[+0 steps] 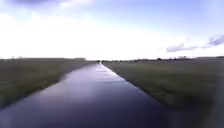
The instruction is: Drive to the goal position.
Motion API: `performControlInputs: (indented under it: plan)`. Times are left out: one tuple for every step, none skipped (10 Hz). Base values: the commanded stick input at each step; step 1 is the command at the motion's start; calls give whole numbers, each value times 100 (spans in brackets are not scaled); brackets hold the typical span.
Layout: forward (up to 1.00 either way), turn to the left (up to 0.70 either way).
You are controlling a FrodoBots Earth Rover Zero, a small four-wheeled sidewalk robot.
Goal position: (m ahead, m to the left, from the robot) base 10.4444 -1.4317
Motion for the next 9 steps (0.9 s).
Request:
performControlInputs:
  plan:
    - [45,19]
    - [45,27]
    - [45,27]
    - [45,17]
    - [45,0]
    - [45,0]
    - [45,0]
    - [45,0]
    - [45,0]
